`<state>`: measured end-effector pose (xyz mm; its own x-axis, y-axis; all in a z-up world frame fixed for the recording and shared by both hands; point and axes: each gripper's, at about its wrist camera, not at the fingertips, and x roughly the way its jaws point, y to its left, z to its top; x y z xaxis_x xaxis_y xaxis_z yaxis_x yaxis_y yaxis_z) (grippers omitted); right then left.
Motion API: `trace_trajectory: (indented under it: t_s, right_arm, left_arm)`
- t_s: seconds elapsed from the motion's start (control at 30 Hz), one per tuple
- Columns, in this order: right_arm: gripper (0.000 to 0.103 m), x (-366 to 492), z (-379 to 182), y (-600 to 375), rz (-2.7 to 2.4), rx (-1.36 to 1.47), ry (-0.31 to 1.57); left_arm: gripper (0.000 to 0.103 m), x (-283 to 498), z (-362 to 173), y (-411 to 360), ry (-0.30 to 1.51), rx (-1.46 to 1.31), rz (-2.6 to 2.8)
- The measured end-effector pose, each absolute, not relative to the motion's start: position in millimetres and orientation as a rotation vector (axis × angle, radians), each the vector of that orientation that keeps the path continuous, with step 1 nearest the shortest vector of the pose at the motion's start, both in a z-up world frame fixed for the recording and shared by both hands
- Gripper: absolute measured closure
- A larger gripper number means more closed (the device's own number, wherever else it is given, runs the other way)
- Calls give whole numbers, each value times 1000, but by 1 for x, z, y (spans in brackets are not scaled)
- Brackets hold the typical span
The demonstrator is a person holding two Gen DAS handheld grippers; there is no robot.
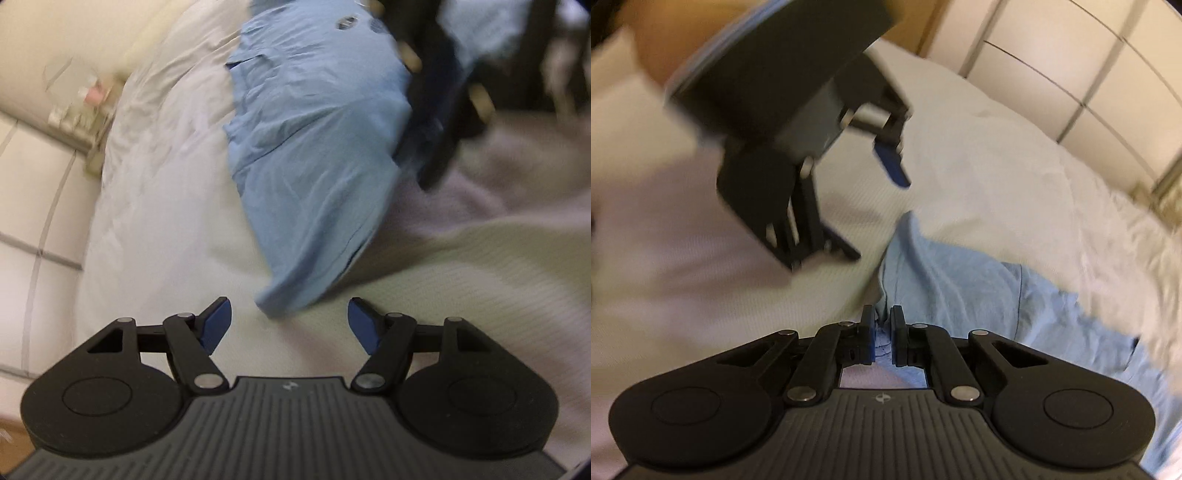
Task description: Fold clothes
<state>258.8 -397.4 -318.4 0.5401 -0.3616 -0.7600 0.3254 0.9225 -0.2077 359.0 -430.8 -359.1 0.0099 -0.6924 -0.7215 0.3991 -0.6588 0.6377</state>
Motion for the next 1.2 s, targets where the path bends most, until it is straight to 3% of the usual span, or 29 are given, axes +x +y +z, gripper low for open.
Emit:
trace_trajectory:
  t_s: [0.27, 0.4, 0.67, 0.83, 0.93, 1.07, 1.2]
  right_arm:
    - [97, 244, -295, -427, -439, 146, 834]
    - [97, 242, -296, -438, -444, 179, 833]
    - [97, 206, -291, -461, -525, 504, 752]
    - [95, 171, -310, -493, -626, 801, 701]
    - [86, 152, -324, -506, -672, 902, 704]
    - [80, 135, -329, -511, -698, 932, 708]
    - [76, 126, -338, -510, -679, 984, 712]
  left_arm:
    - [37, 349, -368, -446, -410, 1550, -1747]
    - [56, 347, -361, -454, -411, 1575, -1757]
    - [57, 320, -338, -489, -472, 1533, -1744]
    - [53, 302, -338, -518, -338, 1433, -1717]
    - [53, 304, -338, -523, -237, 1395, -1673]
    - [45, 319, -333, -521, -11, 1299, -1651]
    - [45, 339, -329, -527, 254, 1175, -1676]
